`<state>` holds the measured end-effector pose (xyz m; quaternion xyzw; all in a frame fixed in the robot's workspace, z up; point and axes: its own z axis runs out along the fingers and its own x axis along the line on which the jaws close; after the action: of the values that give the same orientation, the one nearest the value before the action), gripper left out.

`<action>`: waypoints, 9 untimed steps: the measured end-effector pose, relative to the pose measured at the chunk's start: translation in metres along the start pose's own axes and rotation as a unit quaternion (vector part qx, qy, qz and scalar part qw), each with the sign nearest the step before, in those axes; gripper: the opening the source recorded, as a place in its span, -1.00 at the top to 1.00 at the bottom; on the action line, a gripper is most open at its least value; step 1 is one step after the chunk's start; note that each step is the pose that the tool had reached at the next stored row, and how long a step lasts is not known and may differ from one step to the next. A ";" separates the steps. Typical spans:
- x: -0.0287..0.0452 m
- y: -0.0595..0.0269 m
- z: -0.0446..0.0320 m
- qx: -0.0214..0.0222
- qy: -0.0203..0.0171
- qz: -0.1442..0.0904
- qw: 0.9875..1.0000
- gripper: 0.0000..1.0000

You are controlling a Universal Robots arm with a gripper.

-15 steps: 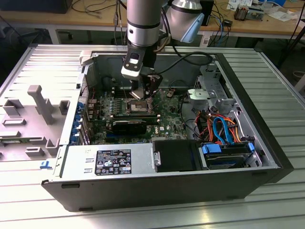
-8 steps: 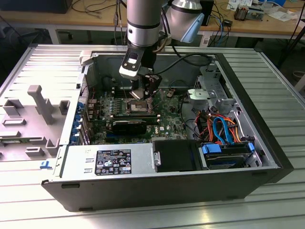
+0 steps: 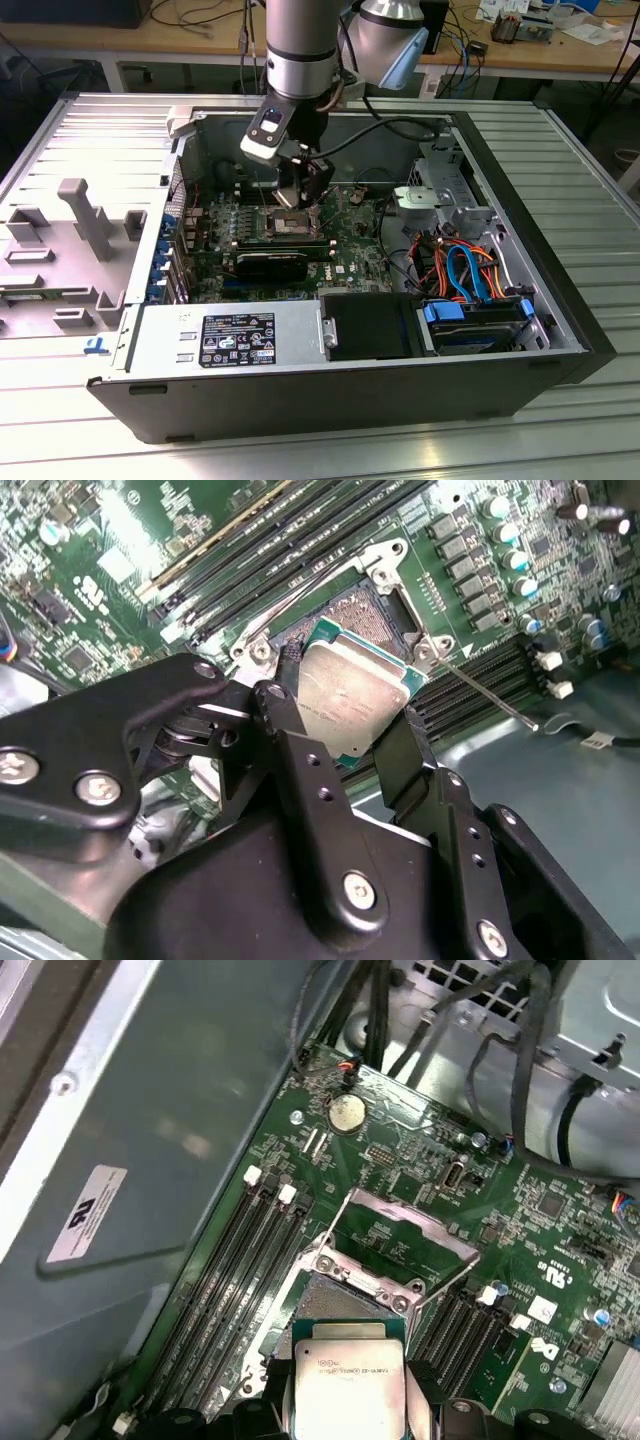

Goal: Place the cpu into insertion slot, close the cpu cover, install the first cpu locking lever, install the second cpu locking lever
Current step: 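Place the cpu into insertion slot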

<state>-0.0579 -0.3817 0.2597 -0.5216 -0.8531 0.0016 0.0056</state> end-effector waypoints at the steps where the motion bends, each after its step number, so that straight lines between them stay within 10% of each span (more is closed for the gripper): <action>1: 0.0000 0.0000 0.0002 0.000 0.000 0.012 1.000 -0.08; 9: 0.0000 0.0000 0.0026 -0.001 0.001 0.089 0.996 -0.08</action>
<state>-0.0579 -0.3817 0.2571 -0.5954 -0.8034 0.0013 0.0056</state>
